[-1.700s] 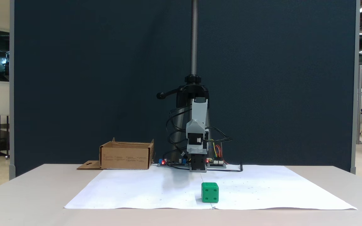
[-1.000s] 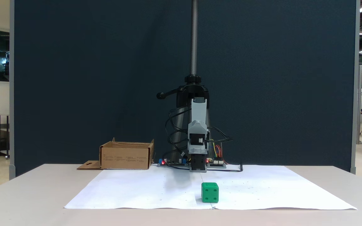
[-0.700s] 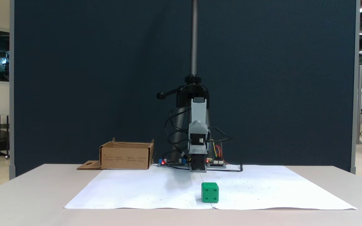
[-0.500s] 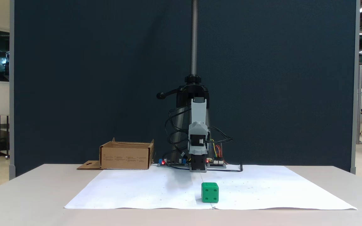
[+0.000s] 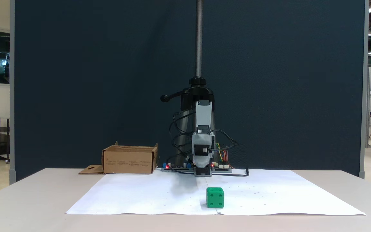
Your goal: Grasp a green dice and put it in the bin.
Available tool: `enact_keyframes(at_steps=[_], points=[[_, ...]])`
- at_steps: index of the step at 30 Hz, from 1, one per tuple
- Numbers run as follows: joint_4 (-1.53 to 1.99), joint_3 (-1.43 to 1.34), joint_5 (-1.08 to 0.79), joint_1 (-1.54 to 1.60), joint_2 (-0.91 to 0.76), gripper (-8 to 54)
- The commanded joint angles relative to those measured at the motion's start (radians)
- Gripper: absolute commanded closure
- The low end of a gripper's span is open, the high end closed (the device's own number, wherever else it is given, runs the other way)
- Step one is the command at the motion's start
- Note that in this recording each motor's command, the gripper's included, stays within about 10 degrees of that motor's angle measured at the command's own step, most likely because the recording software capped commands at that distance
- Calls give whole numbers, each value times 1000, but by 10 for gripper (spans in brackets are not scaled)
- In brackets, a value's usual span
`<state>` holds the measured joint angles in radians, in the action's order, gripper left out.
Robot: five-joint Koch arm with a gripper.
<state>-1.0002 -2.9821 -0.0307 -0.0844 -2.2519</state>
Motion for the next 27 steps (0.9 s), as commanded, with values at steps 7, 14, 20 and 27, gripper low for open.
enact_keyframes(at_steps=[7,14,20,27], points=[[518,337,-12,-14,-57,55],[1007,652,-6,21,92,54],[1346,977,3,20,325,54],[1690,1325,38,29,606,54]])
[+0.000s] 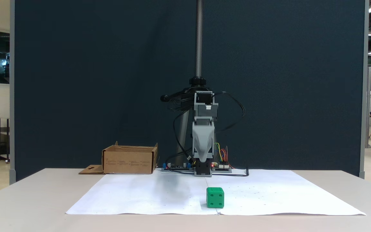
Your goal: Grasp a green dice and put it in the bin.
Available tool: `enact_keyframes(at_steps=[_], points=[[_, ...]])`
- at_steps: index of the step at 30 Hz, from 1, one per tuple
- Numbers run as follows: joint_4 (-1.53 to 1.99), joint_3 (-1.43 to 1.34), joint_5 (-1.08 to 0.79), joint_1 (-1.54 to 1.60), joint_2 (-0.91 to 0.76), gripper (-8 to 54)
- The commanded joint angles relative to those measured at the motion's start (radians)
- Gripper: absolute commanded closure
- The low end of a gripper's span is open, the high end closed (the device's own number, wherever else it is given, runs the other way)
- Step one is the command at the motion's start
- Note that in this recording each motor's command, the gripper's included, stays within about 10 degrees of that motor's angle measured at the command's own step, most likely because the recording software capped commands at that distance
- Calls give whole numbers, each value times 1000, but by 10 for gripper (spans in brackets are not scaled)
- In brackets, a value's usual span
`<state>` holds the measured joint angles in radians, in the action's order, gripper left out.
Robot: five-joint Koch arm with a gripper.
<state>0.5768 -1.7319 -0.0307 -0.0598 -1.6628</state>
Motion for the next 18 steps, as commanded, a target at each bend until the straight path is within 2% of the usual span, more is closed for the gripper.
enact_keyframes(at_steps=[1,7,18], points=[[162,112,41,11,51,54],[360,319,101,28,233,54],[523,673,179,109,491,55]])
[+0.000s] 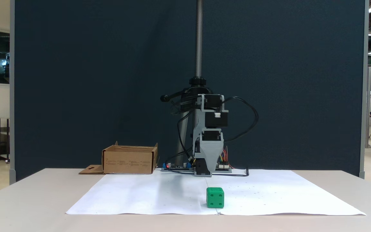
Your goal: Grasp a green dice and put it in the bin.
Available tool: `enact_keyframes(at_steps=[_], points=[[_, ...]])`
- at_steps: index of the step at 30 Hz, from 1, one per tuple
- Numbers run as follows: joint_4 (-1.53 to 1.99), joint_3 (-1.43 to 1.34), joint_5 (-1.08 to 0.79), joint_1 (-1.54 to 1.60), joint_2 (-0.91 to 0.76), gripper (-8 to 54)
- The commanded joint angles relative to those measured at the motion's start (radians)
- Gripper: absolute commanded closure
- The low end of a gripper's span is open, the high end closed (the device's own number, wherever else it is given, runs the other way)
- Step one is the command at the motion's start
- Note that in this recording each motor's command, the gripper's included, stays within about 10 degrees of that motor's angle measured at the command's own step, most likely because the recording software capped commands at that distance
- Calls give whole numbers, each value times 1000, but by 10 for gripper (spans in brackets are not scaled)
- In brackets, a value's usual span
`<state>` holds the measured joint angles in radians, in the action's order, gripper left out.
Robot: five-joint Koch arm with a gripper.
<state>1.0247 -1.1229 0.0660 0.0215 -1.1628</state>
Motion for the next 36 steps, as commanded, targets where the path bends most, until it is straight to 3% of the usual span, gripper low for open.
enact_keyframes(at_steps=[1,17,36], points=[[86,95,89,35,14,55],[109,344,120,80,253,58],[100,347,115,44,308,58]])
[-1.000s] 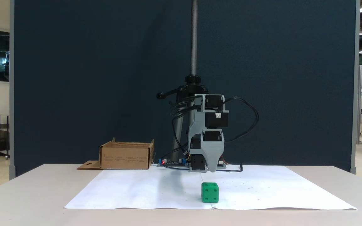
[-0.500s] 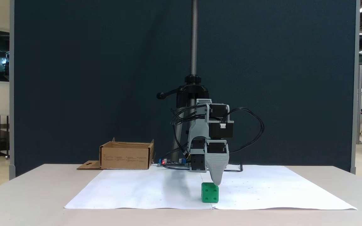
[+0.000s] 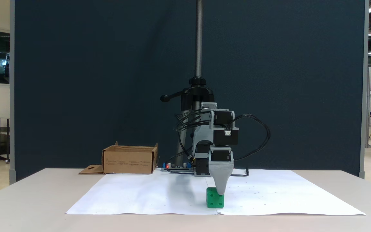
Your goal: Grasp a green dice and put it in the bin.
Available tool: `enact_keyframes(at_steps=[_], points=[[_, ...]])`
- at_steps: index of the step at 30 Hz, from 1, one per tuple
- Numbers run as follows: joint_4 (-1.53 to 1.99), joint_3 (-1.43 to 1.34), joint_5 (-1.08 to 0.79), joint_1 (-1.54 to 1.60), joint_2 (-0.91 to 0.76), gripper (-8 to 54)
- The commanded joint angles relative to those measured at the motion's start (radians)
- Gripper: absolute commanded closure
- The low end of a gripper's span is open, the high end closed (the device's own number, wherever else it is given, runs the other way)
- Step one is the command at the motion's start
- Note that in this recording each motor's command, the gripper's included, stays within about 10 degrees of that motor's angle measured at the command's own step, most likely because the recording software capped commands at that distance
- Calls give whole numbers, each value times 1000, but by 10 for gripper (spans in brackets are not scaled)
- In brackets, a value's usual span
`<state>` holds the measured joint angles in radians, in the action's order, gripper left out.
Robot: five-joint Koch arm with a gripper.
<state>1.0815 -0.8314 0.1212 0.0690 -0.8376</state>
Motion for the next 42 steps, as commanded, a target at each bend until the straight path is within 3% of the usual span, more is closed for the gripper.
enact_keyframes(at_steps=[1,32,39,42], points=[[43,55,60,-5,-14,58],[-18,55,46,-35,58,59],[-32,55,29,-43,69,76],[-29,55,29,-43,69,120]])
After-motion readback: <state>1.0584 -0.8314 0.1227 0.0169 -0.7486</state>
